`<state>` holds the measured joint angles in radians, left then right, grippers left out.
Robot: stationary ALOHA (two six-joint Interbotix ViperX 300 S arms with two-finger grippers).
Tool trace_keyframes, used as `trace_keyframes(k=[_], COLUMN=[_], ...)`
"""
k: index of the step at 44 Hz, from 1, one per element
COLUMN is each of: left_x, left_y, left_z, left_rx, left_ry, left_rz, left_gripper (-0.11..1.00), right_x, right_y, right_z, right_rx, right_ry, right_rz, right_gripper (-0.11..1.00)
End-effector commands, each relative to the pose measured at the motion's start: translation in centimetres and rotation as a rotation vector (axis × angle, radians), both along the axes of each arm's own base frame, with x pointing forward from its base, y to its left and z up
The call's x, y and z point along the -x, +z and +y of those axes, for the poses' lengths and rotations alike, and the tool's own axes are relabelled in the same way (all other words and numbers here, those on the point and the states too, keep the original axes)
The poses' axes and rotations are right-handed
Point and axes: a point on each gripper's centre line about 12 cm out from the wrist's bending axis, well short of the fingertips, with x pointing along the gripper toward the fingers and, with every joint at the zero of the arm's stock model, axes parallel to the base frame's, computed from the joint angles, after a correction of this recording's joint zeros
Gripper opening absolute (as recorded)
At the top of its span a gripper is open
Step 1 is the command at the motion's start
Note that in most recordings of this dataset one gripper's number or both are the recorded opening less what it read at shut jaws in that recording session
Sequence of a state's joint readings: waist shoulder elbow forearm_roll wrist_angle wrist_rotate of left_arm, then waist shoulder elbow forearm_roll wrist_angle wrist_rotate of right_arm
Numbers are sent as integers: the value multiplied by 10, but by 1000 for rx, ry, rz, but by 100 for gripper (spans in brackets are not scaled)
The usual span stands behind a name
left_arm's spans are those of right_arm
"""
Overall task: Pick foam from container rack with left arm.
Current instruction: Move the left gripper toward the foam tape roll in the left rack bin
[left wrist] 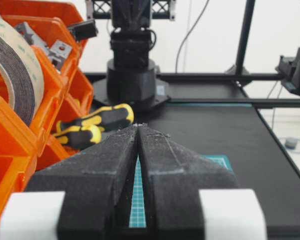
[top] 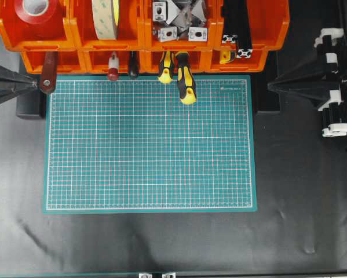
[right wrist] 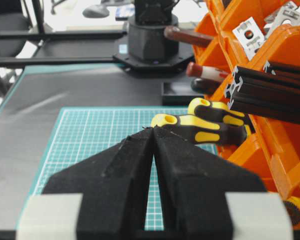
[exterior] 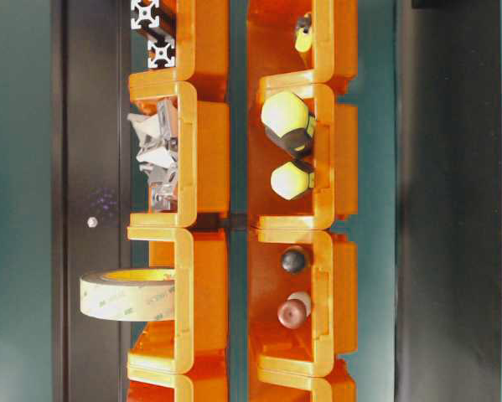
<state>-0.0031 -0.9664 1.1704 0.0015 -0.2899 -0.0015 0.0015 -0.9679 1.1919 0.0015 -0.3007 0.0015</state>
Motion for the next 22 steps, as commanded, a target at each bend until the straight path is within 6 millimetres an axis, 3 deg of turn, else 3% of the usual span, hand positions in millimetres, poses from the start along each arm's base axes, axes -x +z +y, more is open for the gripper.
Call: trace_keyframes(k=[1, 5, 10, 22], left_x=[1, 2, 1, -15], left_y=[26, 41, 62, 102], left_z=[-3, -2, -1, 12], left_rx=[-6, 66, 211, 667], left_ry=[-18, -19, -26, 45], left_rz=[-52, -48, -18, 114], left_gripper=[5, 2, 1, 1], right_x=[-3, -3, -3, -3], right_y=[11, 12, 13, 13], right_z=[1, 1, 1, 2], right_rx=[-12, -12, -18, -26], right_ry=[5, 5, 5, 5], right_rz=[-21, -26, -34, -37], right_gripper=[2, 11, 1, 1])
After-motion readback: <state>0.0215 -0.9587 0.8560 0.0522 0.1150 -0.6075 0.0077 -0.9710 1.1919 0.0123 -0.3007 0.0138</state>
